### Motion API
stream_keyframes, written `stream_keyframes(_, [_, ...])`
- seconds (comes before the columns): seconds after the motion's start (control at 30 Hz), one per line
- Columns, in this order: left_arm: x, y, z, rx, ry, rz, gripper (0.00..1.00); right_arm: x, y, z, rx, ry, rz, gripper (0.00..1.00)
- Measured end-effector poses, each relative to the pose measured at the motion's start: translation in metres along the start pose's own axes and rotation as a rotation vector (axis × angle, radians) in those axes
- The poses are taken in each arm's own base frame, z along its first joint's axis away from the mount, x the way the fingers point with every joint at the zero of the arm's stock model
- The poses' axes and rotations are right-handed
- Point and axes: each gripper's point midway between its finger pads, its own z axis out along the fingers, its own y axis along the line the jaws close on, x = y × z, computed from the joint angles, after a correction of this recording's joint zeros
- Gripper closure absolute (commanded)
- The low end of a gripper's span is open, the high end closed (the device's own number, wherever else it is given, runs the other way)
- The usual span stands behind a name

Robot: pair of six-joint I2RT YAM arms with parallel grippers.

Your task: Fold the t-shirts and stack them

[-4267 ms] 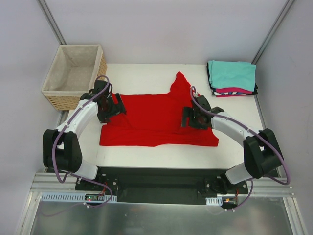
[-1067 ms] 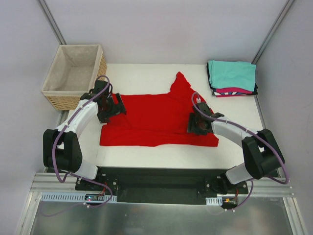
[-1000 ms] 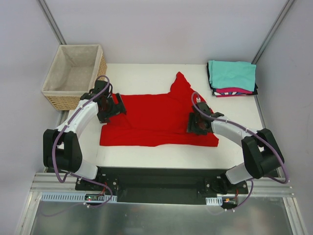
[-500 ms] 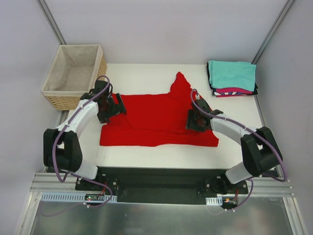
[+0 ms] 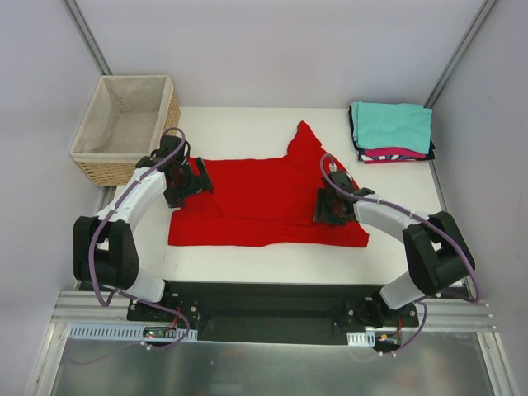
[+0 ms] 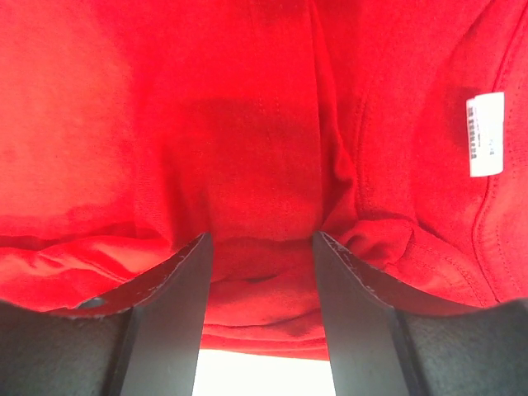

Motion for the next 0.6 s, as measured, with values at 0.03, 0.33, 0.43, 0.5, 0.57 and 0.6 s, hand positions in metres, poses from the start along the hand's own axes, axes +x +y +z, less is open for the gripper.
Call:
stream_keyframes(0.03, [0.0, 0.0, 0.0, -0.001, 0.001, 0.0, 0.01, 0.001, -0.001, 0.001, 0.002, 0.003, 0.0, 0.45])
stream_keyframes(0.33, [0.0, 0.0, 0.001, -0.003, 0.003, 0.0, 0.01, 0.005, -0.007, 0.0, 0.022, -0.003, -0.001, 0.45])
stream_keyframes(0.43, [0.0, 0.001, 0.001, -0.003, 0.004, 0.0, 0.01, 0.005, -0.01, -0.002, 0.028, -0.006, -0.002, 0.45])
stream_keyframes(0.5, [0.001, 0.0, 0.001, -0.002, 0.004, 0.0, 0.01, 0.005, -0.01, -0.003, 0.032, -0.011, -0.001, 0.45])
stream_keyframes(0.57, [0.0, 0.001, 0.001, -0.003, 0.004, 0.0, 0.01, 0.005, -0.011, -0.004, 0.035, -0.012, -0.001, 0.45])
stream_keyframes(0.6, [0.001, 0.0, 0.001, -0.003, 0.004, 0.0, 0.01, 0.005, -0.011, -0.004, 0.036, -0.013, -0.001, 0.45])
